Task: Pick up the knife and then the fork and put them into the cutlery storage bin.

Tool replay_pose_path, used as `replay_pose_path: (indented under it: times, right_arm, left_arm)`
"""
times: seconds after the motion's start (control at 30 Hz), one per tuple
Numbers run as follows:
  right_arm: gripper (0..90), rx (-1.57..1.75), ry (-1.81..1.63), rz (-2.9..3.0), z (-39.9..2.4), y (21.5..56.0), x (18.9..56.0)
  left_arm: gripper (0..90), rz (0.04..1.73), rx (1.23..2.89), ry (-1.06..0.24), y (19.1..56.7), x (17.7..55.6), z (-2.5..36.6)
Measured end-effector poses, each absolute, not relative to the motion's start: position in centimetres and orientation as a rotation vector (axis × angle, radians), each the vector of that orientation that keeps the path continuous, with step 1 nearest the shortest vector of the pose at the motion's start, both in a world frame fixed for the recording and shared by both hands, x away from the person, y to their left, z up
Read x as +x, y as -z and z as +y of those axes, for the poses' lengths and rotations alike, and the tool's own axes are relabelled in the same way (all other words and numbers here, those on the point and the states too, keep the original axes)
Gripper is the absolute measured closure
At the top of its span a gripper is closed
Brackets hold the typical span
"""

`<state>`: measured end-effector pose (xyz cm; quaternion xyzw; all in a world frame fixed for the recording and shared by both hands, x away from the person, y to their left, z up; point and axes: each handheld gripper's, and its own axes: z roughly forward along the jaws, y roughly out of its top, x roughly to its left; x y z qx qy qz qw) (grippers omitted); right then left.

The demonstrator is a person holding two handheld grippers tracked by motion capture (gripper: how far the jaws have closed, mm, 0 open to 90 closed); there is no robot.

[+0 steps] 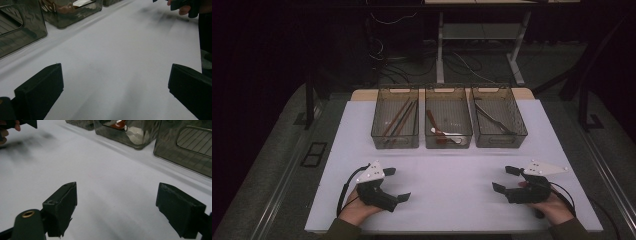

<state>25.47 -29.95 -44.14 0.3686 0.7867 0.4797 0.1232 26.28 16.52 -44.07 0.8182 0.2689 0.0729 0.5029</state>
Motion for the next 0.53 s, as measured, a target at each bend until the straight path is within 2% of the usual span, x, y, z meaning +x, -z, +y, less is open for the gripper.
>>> replay_pose_path:
  times: [0.53]
  right_arm:
    - [16.8,1.055,-1.37,2.315,-29.73,44.45,25.43]
  left_arm:
    - [0.0,0.652,1.98,-0.178,44.13,26.23,16.62]
